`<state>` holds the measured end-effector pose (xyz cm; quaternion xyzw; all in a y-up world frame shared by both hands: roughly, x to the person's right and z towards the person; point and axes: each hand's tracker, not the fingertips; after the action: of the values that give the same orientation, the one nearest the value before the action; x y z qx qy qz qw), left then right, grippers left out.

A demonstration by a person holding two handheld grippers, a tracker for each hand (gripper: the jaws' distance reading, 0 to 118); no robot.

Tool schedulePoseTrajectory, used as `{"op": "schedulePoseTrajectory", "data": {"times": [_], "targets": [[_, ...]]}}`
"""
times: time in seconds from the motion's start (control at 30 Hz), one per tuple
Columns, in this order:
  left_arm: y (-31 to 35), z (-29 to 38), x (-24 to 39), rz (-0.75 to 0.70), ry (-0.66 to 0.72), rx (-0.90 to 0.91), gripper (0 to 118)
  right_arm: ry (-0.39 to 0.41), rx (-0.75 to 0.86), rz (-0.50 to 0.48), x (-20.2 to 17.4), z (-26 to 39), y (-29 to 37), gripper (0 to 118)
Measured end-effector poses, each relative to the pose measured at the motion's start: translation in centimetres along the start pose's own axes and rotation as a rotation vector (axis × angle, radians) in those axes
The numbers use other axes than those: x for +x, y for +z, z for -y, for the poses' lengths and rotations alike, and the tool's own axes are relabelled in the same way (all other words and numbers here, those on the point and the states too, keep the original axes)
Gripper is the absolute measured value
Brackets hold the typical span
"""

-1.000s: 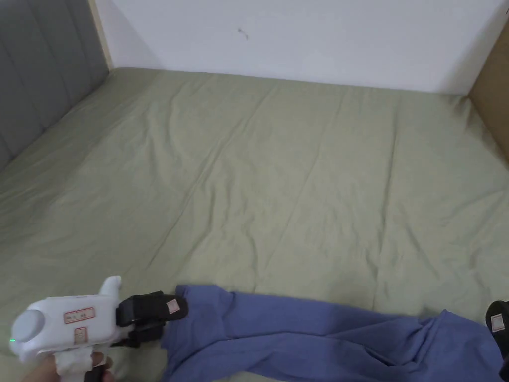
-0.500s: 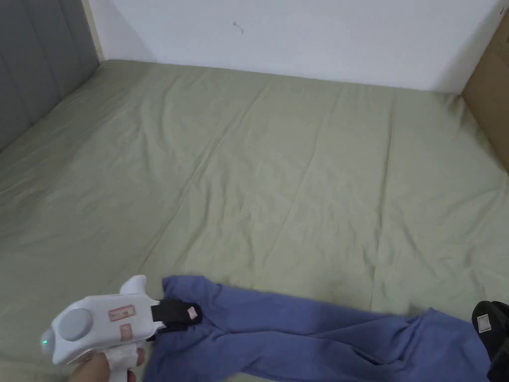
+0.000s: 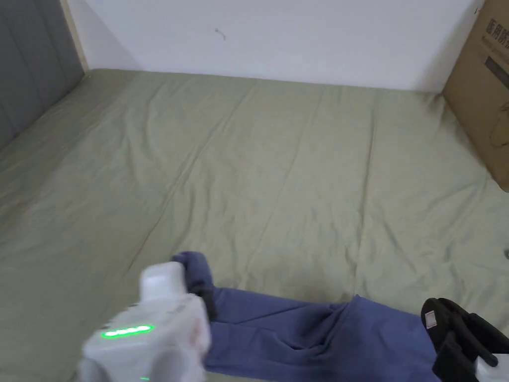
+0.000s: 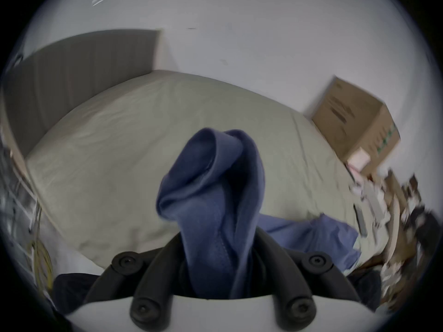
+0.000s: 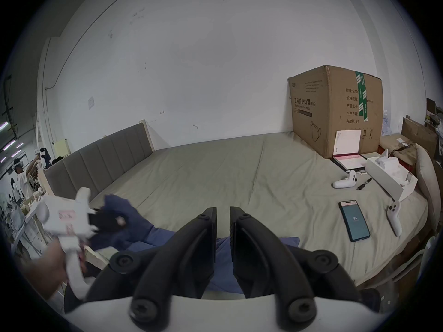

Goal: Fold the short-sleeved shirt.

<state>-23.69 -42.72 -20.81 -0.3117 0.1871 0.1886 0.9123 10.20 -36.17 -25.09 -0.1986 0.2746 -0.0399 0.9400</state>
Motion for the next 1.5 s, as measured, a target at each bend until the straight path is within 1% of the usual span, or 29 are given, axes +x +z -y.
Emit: {"op": "schedulePoseTrajectory", "data": {"times": [0.1,0.17,0.2,0.27,0.33,0.37,0.4,0.43,0.47,0.5,0.53,0.57,0.63,0.67,0.7,0.73,0.77,0.8,0.83,0.9,0.97,1.03,1.1,1.17,1.2,1.23,1.33,1.43,1.5], "targets": [[-3.8,2.9,5.3,0.040,-0.118,-0.067,6,-0.007,-0.004,-0.010,0.2,0.4,0.3,12],[-6.0,4.4,7.1,-0.007,-0.172,-0.113,6,-0.014,-0.005,-0.009,0.5,0.4,0.6,12],[-6.9,5.0,7.3,-0.015,-0.162,-0.148,6,-0.018,-0.002,-0.006,0.7,0.5,0.9,12],[-8.0,5.4,7.1,0.041,-0.127,-0.237,6,-0.031,0.003,-0.001,1.2,0.5,1.3,12],[-8.3,5.5,7.1,0.053,-0.157,-0.265,7,-0.044,0.005,0.000,1.6,0.4,1.5,12],[-8.1,5.2,6.9,0.065,-0.172,-0.261,14,-0.048,0.005,0.000,1.7,0.3,1.6,12],[-7.6,4.7,6.3,0.113,-0.160,-0.252,31,-0.051,0.004,-0.001,1.9,0.3,1.6,12],[-6.8,4.0,5.9,0.157,-0.107,-0.236,70,-0.050,0.005,0.000,1.9,0.2,1.8,12],[-5.7,3.1,5.3,0.190,-0.068,-0.224,103,-0.050,0.007,0.001,2.0,0.2,1.9,12],[-4.5,2.3,4.6,0.237,-0.053,-0.214,117,-0.049,0.006,-0.001,1.9,0.2,1.8,12],[-3.0,1.6,3.9,0.287,-0.034,-0.151,117,-0.045,0.005,-0.004,2.0,0.2,2.0,12],[-1.4,0.2,3.3,0.305,-0.017,-0.086,115,-0.042,0.007,-0.006,2.0,0.2,2.1,12],[0.3,-1.0,1.5,0.345,-0.011,-0.033,116,-0.037,0.008,-0.008,2.1,0.2,2.5,12],[0.6,-1.2,0.5,0.353,0.018,0.004,116,-0.038,0.009,-0.008,2.1,0.3,2.6,12],[0.3,-1.4,-0.2,0.333,0.028,-0.020,111,-0.040,0.008,-0.008,2.2,0.4,2.6,12],[-0.2,-1.2,-0.8,0.329,0.032,-0.043,93,-0.042,0.005,-0.007,2.3,0.6,2.6,12],[-0.8,-0.6,-1.4,0.311,0.035,-0.055,64,-0.043,0.000,-0.003,2.4,0.8,2.5,12],[-1.9,0.4,-1.6,0.284,0.041,-0.082,30,-0.047,-0.009,-0.001,2.5,0.9,2.5,12],[-3.1,1.4,-1.6,0.286,0.038,-0.122,9,-0.051,-0.015,0.000,2.5,1.1,2.5,12],[-5.2,3.7,-1.3,0.323,0.072,-0.174,10,-0.065,-0.020,0.002,2.7,1.3,2.6,12],[-6.9,5.5,0.5,0.437,0.121,-0.195,10,-0.068,-0.028,0.005,2.8,1.6,2.6,12],[-8.2,6.7,3.1,0.475,0.096,-0.157,10,-0.068,-0.040,0.013,3.0,1.9,2.5,12],[-9.5,7.6,6.0,0.462,0.067,-0.144,10,-0.077,-0.047,0.017,3.2,2.1,2.5,12],[-11.3,8.4,7.4,0.457,0.082,-0.172,10,-0.081,-0.050,0.021,3.3,2.3,2.5,12],[-11.4,8.9,8.2,0.423,0.092,-0.173,10,-0.081,-0.051,0.025,3.4,2.4,2.5,12],[-11.4,9.2,8.7,0.437,0.085,-0.161,10,-0.081,-0.053,0.027,3.4,2.4,2.5,12],[-9.9,9.0,8.8,0.409,0.010,-0.115,9,-0.089,-0.059,0.024,3.4,2.5,2.4,12],[-4.8,7.4,7.0,0.413,-0.042,-0.039,9,-0.081,-0.055,0.019,3.3,2.3,2.3,12],[-1.8,6.4,4.8,0.400,-0.082,-0.052,9,-0.074,-0.052,0.012,3.2,2.2,2.3,12]]}}
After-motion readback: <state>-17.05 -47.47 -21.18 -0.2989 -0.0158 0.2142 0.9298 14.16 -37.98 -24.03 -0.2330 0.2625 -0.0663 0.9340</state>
